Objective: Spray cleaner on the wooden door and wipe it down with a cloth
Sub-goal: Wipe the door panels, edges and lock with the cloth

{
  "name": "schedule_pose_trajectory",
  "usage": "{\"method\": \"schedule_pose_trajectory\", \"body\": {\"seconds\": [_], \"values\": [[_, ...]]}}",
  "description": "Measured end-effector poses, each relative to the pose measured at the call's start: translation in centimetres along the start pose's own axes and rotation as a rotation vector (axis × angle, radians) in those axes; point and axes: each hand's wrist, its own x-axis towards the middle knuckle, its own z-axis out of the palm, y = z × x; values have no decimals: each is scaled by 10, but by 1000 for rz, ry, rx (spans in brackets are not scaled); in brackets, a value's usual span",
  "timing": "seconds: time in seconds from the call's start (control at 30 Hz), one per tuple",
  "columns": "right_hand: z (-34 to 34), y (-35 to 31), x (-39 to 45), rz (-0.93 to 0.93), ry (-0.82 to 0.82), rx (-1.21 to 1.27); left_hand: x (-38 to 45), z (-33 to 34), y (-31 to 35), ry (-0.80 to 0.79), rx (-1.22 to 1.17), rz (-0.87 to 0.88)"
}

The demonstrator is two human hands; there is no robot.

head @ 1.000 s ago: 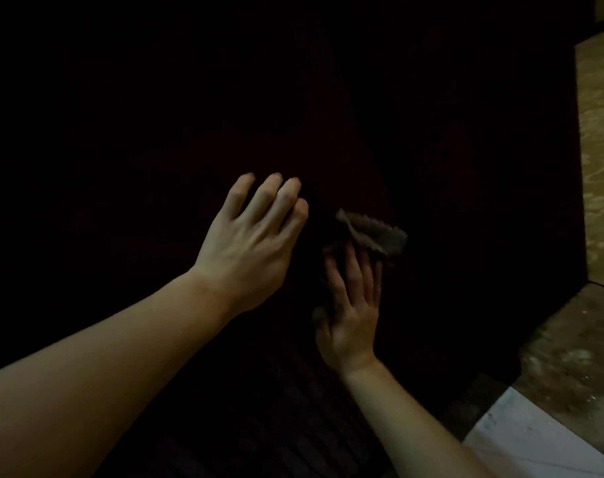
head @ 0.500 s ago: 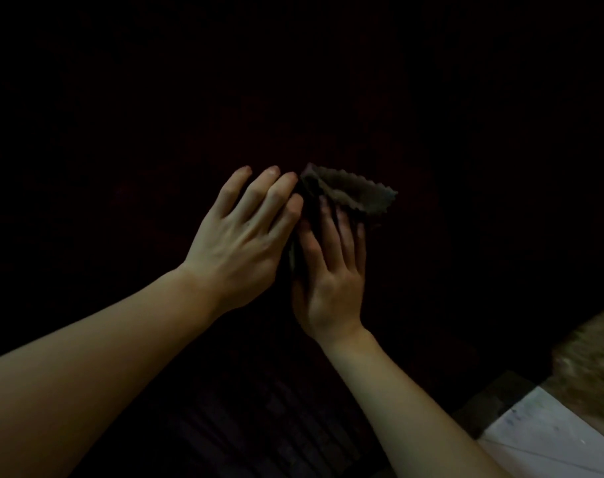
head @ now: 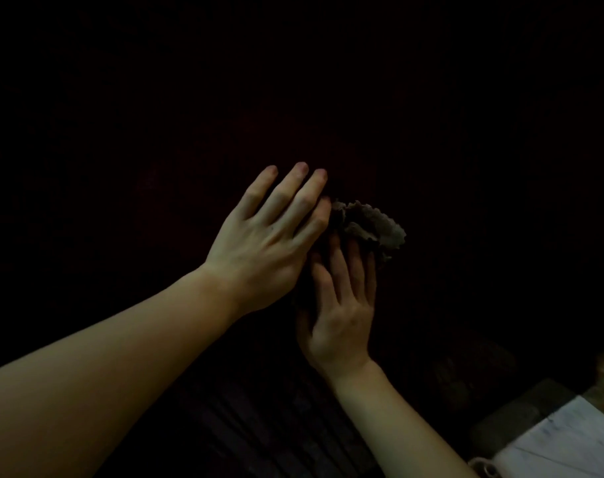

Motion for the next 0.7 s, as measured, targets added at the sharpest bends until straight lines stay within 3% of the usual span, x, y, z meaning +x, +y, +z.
{"method": "schedule_pose_trajectory", "body": {"seconds": [0.17,0.43,0.63,0.7], "values": [[2,6,0,20,35,-40,2,0,0,-41,13,41],[-7,13,-1,24,-6,-83,-2,-7,5,-48,-30,-34],[-16,31,-7,178,19,-16,-34,-14,-5,-72,-59,-82],[-13,15,-3,152,-2,6,-47,-16,-9,-67,-83,-94]]}}
